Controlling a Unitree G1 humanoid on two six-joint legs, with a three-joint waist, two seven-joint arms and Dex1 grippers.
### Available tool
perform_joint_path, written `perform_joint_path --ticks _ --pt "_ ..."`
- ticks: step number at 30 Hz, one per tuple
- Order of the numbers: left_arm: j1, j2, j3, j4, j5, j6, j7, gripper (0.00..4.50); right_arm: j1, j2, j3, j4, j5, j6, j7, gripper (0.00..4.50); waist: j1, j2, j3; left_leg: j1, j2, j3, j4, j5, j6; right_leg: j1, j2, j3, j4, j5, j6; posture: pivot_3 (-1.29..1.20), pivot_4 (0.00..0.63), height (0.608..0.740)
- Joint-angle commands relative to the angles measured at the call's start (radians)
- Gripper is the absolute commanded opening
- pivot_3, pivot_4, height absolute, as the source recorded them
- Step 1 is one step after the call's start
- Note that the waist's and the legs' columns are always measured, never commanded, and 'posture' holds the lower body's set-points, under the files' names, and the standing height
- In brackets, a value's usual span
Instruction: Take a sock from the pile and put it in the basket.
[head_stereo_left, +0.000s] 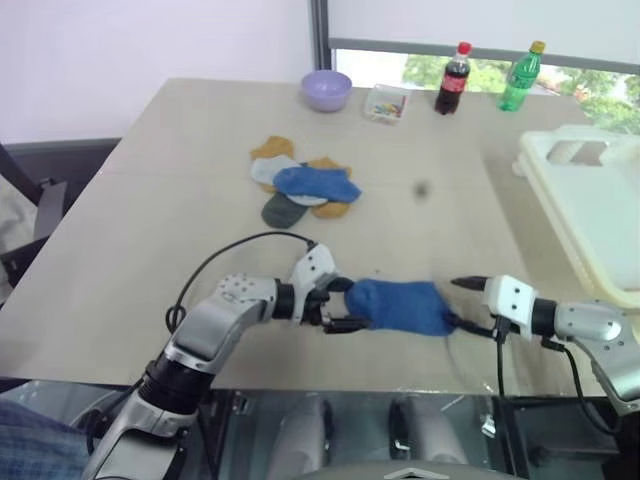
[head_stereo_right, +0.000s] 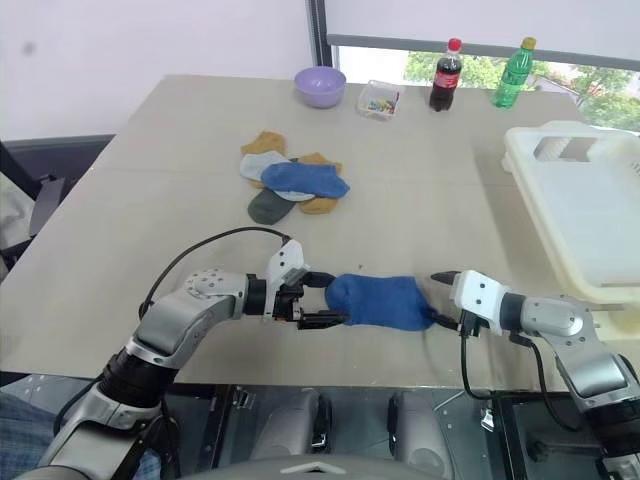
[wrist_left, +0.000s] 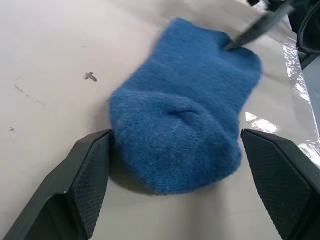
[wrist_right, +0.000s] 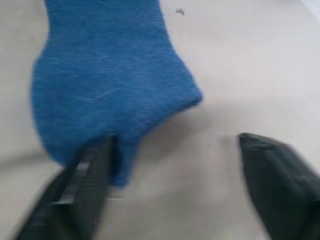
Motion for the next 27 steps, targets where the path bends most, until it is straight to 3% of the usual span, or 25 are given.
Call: perform_joint_path --ticks 1,9,27 --pt "0.0 0.018 0.017 0.015 0.01 -0.004 0.0 4.33 0.047 -0.02 -0.046 -0.07 0.036 0.069 0.005 4.49 -0.001 0.0 0.0 0.0 0.0 0.0 0.0 0.0 0.0 0.0 0.0 0.0 0.0 0.0 0.0 0.0 0.15 0.736" --pt "0.005 0.058 0.037 -0.02 -0.051 0.045 -0.058 4.33 0.067 0.032 -0.173 -0.121 0.115 0.104 -0.067 4.49 -0.002 0.0 0.0 0.0 0.0 0.0 0.0 0.0 0.0 -0.001 0.0 0.0 0.001 0.0 0.0 0.0 0.15 0.736" --pt "0.029 0.073 0.018 -0.075 -0.105 0.07 -0.132 4.33 0.083 0.084 -0.23 -0.169 0.174 0.141 -0.113 4.49 -0.002 0.001 0.001 -0.001 0.0 0.0 0.0 0.0 0.0 -0.001 0.0 0.0 0.0 0.0 0.0 0.0 0.15 0.736"
